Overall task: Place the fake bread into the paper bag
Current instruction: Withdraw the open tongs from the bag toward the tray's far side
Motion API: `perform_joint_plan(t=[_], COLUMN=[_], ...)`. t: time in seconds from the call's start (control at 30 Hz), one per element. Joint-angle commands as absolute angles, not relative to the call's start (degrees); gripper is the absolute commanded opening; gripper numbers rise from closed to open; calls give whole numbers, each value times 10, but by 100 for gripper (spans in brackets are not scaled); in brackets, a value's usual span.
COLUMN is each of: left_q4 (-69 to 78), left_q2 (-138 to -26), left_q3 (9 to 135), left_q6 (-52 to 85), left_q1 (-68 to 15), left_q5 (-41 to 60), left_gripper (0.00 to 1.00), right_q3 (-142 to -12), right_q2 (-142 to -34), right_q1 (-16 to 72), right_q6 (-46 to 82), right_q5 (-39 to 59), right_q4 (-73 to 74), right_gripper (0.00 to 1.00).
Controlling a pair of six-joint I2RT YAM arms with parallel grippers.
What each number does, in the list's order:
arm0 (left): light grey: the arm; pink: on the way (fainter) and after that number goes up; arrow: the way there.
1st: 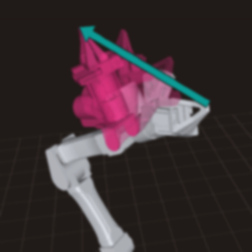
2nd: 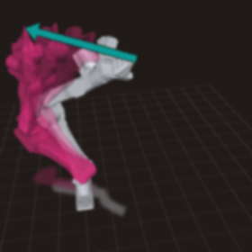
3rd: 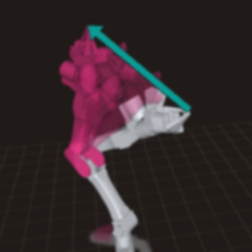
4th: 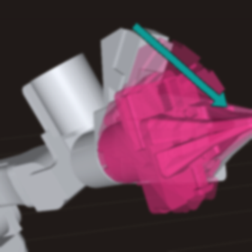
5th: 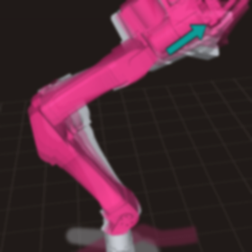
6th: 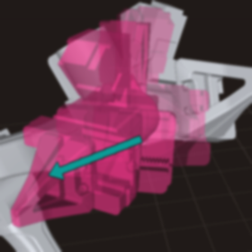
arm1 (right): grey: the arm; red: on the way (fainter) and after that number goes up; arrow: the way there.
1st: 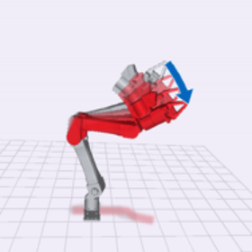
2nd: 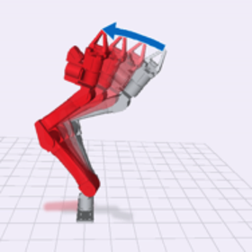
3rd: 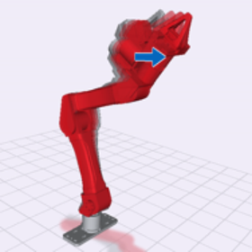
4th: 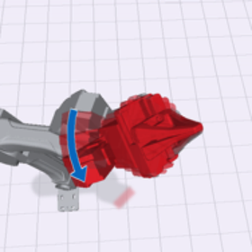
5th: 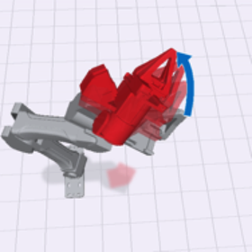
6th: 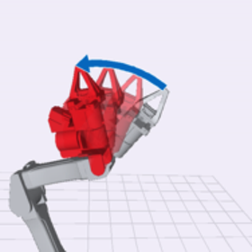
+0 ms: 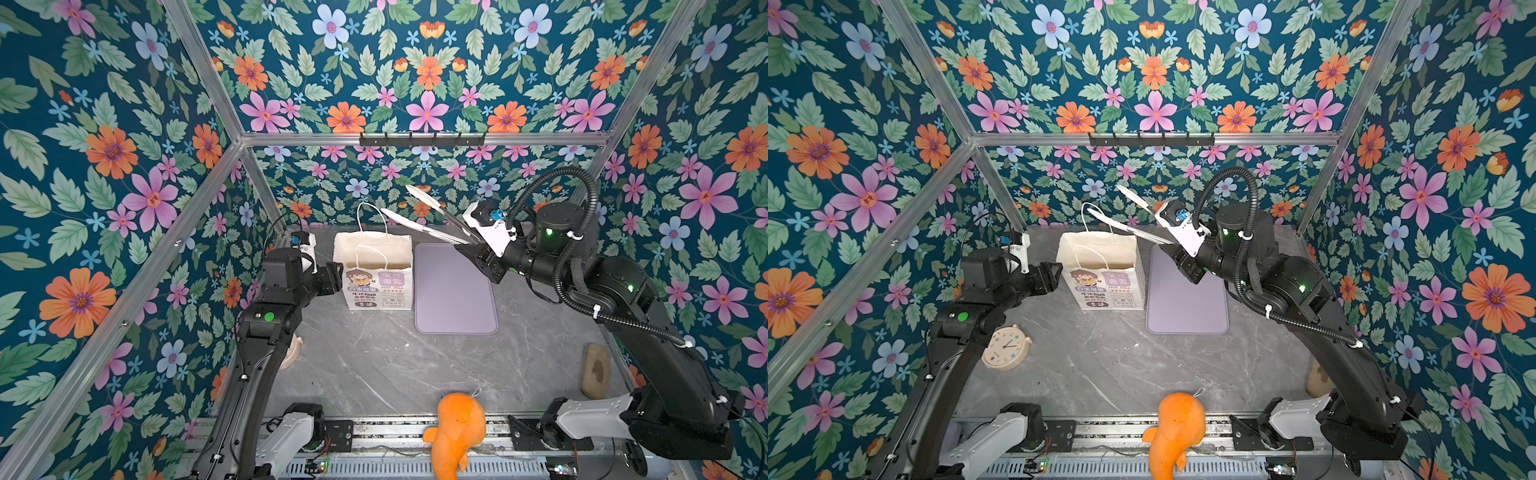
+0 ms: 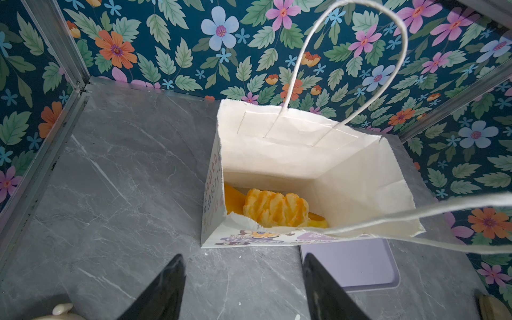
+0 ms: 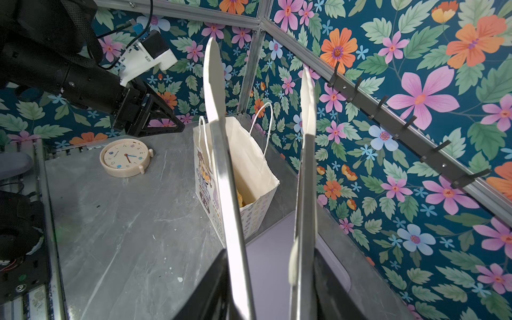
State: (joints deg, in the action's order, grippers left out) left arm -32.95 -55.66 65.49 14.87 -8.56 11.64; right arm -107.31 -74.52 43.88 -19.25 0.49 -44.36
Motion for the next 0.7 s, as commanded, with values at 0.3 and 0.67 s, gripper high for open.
perform_joint_plan(t=[0.3, 0.67], left_q4=[-309, -299], left_q2=[-554, -588], left_q3=[653, 670], left_q6=[153, 154], left_q1=[-85, -85], left_q5=[129, 128], left_gripper=[68, 68], right_q3=[-1023, -899], right_q2=[-734, -682], right_q1=[418, 286], right_q6=[-54, 53], right_q5=[-92, -100], right_q4=[-414, -422], right_gripper=[44, 44])
